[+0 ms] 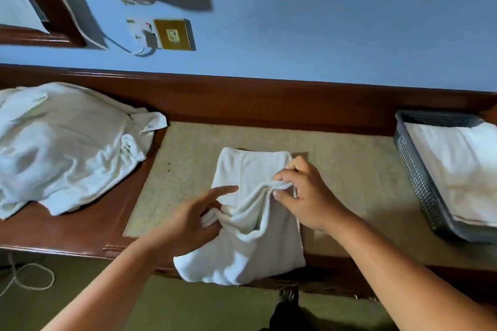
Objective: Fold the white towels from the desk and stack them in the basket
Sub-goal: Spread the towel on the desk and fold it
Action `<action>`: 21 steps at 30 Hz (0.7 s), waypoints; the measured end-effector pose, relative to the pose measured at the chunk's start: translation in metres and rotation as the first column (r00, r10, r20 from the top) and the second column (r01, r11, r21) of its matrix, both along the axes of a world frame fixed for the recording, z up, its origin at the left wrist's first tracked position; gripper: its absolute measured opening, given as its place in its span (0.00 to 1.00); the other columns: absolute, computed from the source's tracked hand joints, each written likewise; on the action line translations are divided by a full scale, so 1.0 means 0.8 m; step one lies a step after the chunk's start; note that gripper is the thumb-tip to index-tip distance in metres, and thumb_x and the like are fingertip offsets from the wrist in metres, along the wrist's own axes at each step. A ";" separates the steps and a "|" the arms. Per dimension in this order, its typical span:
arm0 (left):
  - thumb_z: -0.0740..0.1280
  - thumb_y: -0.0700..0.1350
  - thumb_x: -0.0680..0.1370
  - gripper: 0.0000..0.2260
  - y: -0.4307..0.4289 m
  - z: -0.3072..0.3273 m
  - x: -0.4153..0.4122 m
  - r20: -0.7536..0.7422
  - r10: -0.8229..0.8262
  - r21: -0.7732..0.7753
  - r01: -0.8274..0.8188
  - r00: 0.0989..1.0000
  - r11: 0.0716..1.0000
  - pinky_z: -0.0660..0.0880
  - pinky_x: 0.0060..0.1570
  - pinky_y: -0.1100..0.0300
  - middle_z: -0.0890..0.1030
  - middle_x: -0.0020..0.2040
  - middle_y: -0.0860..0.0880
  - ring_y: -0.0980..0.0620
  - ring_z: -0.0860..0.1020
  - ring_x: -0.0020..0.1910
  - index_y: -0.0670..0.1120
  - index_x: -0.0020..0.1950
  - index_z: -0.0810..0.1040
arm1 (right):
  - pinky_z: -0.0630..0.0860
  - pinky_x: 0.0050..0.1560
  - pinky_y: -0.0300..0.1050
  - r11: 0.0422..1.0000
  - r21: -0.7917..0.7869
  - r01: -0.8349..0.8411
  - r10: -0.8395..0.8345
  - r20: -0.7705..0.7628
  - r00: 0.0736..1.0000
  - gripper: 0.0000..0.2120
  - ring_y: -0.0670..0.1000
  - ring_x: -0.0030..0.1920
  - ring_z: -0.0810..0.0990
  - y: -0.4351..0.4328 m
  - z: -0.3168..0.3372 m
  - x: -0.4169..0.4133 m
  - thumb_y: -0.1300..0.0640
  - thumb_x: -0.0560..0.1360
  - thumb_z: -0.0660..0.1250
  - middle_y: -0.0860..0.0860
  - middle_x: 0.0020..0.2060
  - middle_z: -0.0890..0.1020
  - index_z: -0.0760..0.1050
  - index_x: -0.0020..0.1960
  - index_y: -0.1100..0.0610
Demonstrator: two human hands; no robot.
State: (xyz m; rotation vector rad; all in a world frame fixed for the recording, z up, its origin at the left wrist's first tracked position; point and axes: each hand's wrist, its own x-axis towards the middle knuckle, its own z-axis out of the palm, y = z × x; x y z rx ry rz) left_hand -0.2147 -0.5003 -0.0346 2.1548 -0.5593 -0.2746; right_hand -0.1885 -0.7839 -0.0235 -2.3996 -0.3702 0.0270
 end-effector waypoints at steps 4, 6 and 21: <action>0.69 0.39 0.79 0.15 -0.006 0.013 0.055 -0.106 -0.023 0.035 0.027 0.994 0.999 0.80 0.49 0.57 0.85 0.52 0.59 0.57 0.83 0.51 0.58 0.58 0.82 | 0.67 0.38 0.39 0.987 0.149 -0.061 0.097 -0.250 0.963 0.04 0.43 0.36 0.73 -0.024 0.000 0.057 0.56 0.79 0.67 0.48 0.38 0.77 0.77 0.45 0.53; 0.68 0.38 0.79 0.12 -0.014 0.012 0.084 -0.137 0.000 0.037 0.005 0.991 0.999 0.80 0.47 0.56 0.85 0.50 0.55 0.54 0.83 0.49 0.55 0.57 0.83 | 0.67 0.38 0.45 0.983 0.185 -0.001 0.063 -0.329 0.942 0.05 0.45 0.34 0.73 -0.037 -0.008 0.084 0.52 0.78 0.66 0.52 0.34 0.77 0.76 0.45 0.52; 0.65 0.47 0.73 0.15 -0.075 -0.077 0.306 -0.312 -0.099 0.312 0.201 0.945 0.929 0.77 0.51 0.58 0.83 0.52 0.53 0.53 0.81 0.50 0.49 0.58 0.82 | 0.75 0.50 0.47 0.929 0.051 0.367 -0.301 -0.473 0.828 0.07 0.51 0.51 0.78 -0.059 -0.122 0.219 0.53 0.80 0.65 0.48 0.50 0.80 0.74 0.57 0.52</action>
